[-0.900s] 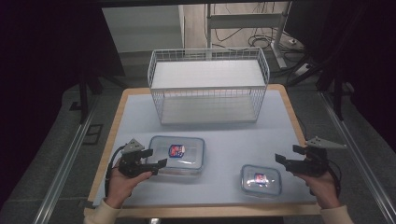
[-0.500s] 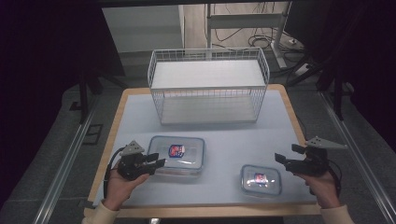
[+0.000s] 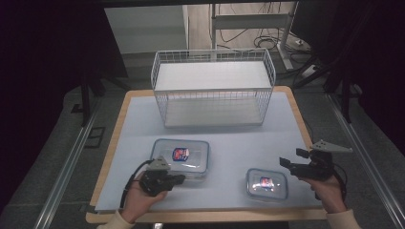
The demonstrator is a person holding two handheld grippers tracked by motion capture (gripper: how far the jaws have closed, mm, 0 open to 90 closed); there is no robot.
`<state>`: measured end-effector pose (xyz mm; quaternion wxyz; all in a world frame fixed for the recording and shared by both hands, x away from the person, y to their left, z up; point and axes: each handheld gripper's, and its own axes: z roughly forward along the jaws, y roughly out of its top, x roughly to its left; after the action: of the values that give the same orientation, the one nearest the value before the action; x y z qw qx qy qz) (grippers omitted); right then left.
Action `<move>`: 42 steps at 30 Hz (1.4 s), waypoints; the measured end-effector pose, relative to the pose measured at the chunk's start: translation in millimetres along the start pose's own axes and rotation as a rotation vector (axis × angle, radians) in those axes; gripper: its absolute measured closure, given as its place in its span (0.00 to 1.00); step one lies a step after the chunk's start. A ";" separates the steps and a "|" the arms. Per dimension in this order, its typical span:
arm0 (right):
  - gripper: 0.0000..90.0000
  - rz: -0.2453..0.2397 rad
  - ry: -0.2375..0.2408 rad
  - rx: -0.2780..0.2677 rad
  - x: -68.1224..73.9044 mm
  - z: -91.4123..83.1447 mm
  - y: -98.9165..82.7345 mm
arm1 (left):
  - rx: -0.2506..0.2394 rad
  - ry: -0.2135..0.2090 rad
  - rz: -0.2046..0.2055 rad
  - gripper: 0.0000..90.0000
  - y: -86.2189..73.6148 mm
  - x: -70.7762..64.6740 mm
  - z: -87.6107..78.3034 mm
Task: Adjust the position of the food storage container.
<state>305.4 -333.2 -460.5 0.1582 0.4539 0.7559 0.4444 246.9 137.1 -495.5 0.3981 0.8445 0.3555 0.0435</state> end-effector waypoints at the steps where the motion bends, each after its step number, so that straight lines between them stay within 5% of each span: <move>1: 0.16 0.000 0.000 0.002 0.5 0.3 0.0 | 0.022 0.002 0.016 1.00 0.5 -3.4 7.1; 6: 0.16 -0.008 0.005 0.010 2.8 2.3 0.1 | 0.069 0.025 0.064 1.00 4.8 -11.3 31.3; 24: 0.17 -0.001 0.003 0.014 -0.4 3.2 -2.3 | 0.060 0.045 0.032 1.00 36.9 -2.5 66.9; 28: 0.17 -0.002 0.003 0.019 0.0 3.9 -3.3 | 0.028 0.028 0.022 1.00 30.4 -6.5 51.0; 31: 0.17 -0.005 0.011 0.019 2.2 2.8 -2.4 | -0.034 0.052 -0.008 1.00 10.4 -2.2 12.3; 32: 0.17 -0.005 0.011 0.019 2.2 2.8 -2.4 | -0.034 0.052 -0.008 1.00 10.4 -2.2 12.3; 37: 0.17 -0.006 0.023 0.015 4.8 2.2 0.7 | -0.133 0.144 -0.165 1.00 -26.2 33.8 -46.2; 42: 0.17 -0.020 0.029 0.013 8.5 4.0 3.6 | -0.140 0.229 -0.238 1.00 -43.0 58.4 -64.2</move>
<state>305.4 -323.4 -458.4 0.1486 0.4409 0.7656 0.4443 243.1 233.9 -494.3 0.4152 0.7563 0.4920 0.1165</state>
